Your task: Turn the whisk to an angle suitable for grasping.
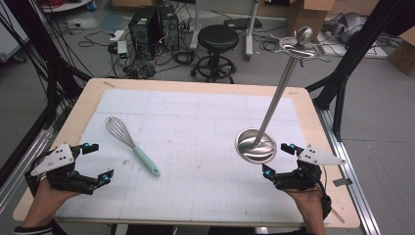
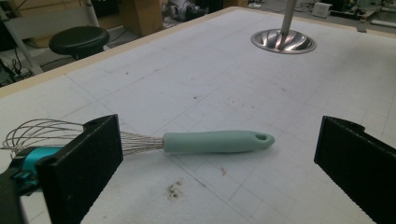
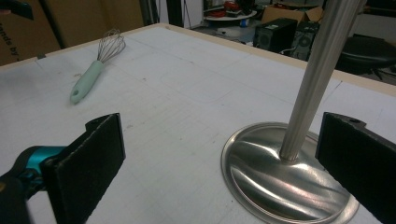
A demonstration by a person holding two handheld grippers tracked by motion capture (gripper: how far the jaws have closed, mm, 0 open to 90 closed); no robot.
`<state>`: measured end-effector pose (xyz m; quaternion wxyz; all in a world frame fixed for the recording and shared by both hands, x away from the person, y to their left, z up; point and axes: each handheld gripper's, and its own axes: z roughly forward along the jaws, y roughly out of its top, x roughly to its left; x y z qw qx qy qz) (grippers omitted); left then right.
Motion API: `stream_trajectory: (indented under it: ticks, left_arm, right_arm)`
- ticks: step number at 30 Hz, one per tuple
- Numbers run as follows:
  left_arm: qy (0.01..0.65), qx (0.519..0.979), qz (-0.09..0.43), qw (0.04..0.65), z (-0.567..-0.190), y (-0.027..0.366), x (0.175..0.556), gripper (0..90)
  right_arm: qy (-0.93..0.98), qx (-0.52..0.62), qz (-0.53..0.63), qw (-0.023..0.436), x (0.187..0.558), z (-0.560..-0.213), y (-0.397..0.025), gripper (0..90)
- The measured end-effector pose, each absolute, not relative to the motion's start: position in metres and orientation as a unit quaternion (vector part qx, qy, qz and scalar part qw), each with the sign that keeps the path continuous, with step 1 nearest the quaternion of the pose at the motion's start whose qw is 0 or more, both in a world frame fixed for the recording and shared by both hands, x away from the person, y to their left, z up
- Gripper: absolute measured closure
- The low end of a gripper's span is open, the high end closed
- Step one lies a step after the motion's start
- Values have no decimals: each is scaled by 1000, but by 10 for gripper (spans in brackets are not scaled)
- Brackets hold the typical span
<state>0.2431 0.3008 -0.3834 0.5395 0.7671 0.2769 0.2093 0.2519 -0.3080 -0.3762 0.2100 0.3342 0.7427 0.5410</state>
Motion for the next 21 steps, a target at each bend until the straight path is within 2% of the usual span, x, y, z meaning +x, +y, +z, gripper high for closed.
stream_trajectory:
  ticks: [21]
  left_arm:
    - [250, 776, 198, 544, -370, 303, 250, 17]
  right_arm:
    - [743, 338, 540, 205, 251, -376, -313, 5]
